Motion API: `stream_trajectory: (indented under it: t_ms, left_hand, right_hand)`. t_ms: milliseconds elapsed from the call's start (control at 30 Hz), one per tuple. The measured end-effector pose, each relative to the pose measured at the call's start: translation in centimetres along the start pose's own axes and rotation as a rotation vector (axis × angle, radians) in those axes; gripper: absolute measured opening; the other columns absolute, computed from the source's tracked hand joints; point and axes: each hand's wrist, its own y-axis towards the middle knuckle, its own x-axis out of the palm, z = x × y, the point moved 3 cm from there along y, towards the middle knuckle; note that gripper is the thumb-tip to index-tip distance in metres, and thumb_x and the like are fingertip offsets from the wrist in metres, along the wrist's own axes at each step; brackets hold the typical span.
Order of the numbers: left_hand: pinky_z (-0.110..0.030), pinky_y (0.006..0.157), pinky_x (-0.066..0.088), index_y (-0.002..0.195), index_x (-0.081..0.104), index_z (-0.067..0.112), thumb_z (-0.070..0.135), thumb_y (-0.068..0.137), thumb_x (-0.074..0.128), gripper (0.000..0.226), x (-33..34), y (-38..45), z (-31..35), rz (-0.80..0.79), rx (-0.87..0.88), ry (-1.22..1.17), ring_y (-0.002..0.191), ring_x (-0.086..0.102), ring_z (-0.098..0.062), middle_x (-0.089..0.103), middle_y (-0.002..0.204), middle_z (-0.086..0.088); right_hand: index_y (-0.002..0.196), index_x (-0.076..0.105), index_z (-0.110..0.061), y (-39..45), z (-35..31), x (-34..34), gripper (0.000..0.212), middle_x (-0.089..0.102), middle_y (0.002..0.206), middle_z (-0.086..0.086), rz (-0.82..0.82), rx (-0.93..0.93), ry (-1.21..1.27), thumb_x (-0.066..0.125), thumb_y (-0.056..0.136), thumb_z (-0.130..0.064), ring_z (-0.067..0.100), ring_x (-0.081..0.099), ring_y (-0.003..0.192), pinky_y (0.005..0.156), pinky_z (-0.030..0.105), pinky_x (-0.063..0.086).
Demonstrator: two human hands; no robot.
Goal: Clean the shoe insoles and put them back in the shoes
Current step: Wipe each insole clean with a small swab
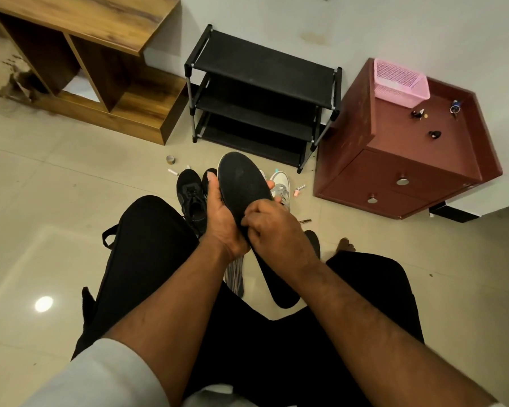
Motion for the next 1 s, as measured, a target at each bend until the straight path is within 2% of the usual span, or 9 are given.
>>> stream_trajectory:
  t_ms: [100, 233, 333, 400, 533, 667, 733, 900, 1000]
  left_hand:
    - [-0.048, 0.112, 0.038, 0.101, 0.078, 0.011, 0.090, 0.076, 0.025, 0.099, 0.1, -0.1, 0.0, 0.000, -0.007, 0.013, 0.120, 0.059, -0.032, 0.069, 0.115, -0.016]
    - [-0.046, 0.104, 0.046, 0.099, 0.079, 0.010, 0.090, 0.077, 0.016, 0.105, 0.4, -0.2, 0.0, -0.022, -0.041, 0.029, 0.120, 0.060, -0.031, 0.069, 0.118, -0.017]
    - [-0.047, 0.109, 0.042, 0.116, 0.072, 0.006, 0.089, 0.078, 0.022, 0.104, 0.2, 0.0, -0.1, -0.017, -0.034, -0.008, 0.125, 0.056, -0.034, 0.063, 0.128, -0.019]
    - [-0.050, 0.113, 0.036, 0.125, 0.065, 0.007, 0.087, 0.080, 0.026, 0.100, 0.0, 0.2, 0.1, 0.000, -0.009, -0.023, 0.124, 0.054, -0.036, 0.060, 0.132, -0.019]
    - [-0.048, 0.113, 0.036, 0.109, 0.075, 0.008, 0.087, 0.080, 0.026, 0.098, 0.1, 0.1, 0.1, -0.010, -0.009, -0.020, 0.124, 0.055, -0.034, 0.065, 0.125, -0.018]
    - [-0.050, 0.115, 0.034, 0.125, 0.066, 0.004, 0.089, 0.078, 0.026, 0.105, -0.1, 0.2, 0.0, -0.053, -0.050, -0.051, 0.129, 0.053, -0.034, 0.058, 0.136, -0.021]
    - [-0.048, 0.115, 0.033, 0.124, 0.067, 0.003, 0.088, 0.079, 0.027, 0.104, -0.2, 0.3, -0.1, -0.049, -0.050, -0.048, 0.129, 0.053, -0.034, 0.058, 0.135, -0.021]
    - [-0.046, 0.115, 0.034, 0.104, 0.077, 0.006, 0.083, 0.082, 0.033, 0.091, -0.3, 0.3, -0.2, -0.013, -0.035, -0.032, 0.118, 0.059, -0.033, 0.066, 0.119, -0.018]
    - [-0.047, 0.117, 0.031, 0.123, 0.067, 0.006, 0.083, 0.082, 0.033, 0.094, -0.2, 0.2, -0.1, -0.034, -0.032, -0.054, 0.131, 0.052, -0.033, 0.058, 0.135, -0.019]
  right_hand:
    - [0.087, 0.074, -0.005, 0.2, 0.9, -0.4, 0.011, 0.066, 0.090, 0.009, 0.031, 0.026, -0.010, 0.068, 0.080, 0.000, 0.020, 0.061, 0.084, 0.076, 0.026, 0.050]
    - [0.098, 0.073, -0.007, 0.4, 3.3, -1.3, 0.015, 0.065, 0.099, 0.007, 0.073, 0.185, -0.038, 0.062, 0.088, -0.009, 0.017, 0.058, 0.093, 0.085, 0.021, 0.045]
    - [0.093, 0.074, -0.007, 0.1, 2.1, -0.7, 0.013, 0.066, 0.096, 0.007, 0.035, 0.089, -0.027, 0.067, 0.082, -0.004, 0.018, 0.059, 0.090, 0.082, 0.029, 0.053]
    - [0.086, 0.075, -0.007, -0.3, 0.4, 0.0, 0.014, 0.067, 0.089, 0.008, -0.017, -0.022, 0.008, 0.071, 0.075, 0.002, 0.019, 0.061, 0.083, 0.074, 0.028, 0.053]
    - [0.086, 0.074, -0.006, 0.3, 1.0, -0.2, 0.012, 0.066, 0.089, 0.009, 0.009, 0.001, -0.013, 0.069, 0.077, 0.002, 0.021, 0.062, 0.083, 0.075, 0.026, 0.049]
    - [0.093, 0.073, -0.006, 1.2, 3.3, -1.3, 0.013, 0.065, 0.096, 0.009, 0.066, 0.150, -0.048, 0.063, 0.086, -0.006, 0.019, 0.060, 0.090, 0.083, 0.028, 0.051]
    - [0.092, 0.074, -0.006, 1.2, 2.6, -1.3, 0.012, 0.065, 0.094, 0.009, 0.066, 0.109, -0.047, 0.065, 0.084, -0.004, 0.020, 0.061, 0.088, 0.081, 0.034, 0.054]
    - [0.084, 0.074, -0.003, 0.7, -1.2, 0.0, 0.015, 0.067, 0.088, 0.013, -0.056, -0.044, 0.018, 0.060, 0.078, -0.002, 0.026, 0.063, 0.083, 0.075, 0.032, 0.052]
    - [0.085, 0.075, -0.005, 1.3, 0.5, -0.6, 0.013, 0.067, 0.088, 0.010, -0.005, -0.016, 0.001, 0.065, 0.079, 0.001, 0.020, 0.062, 0.082, 0.075, 0.022, 0.046]
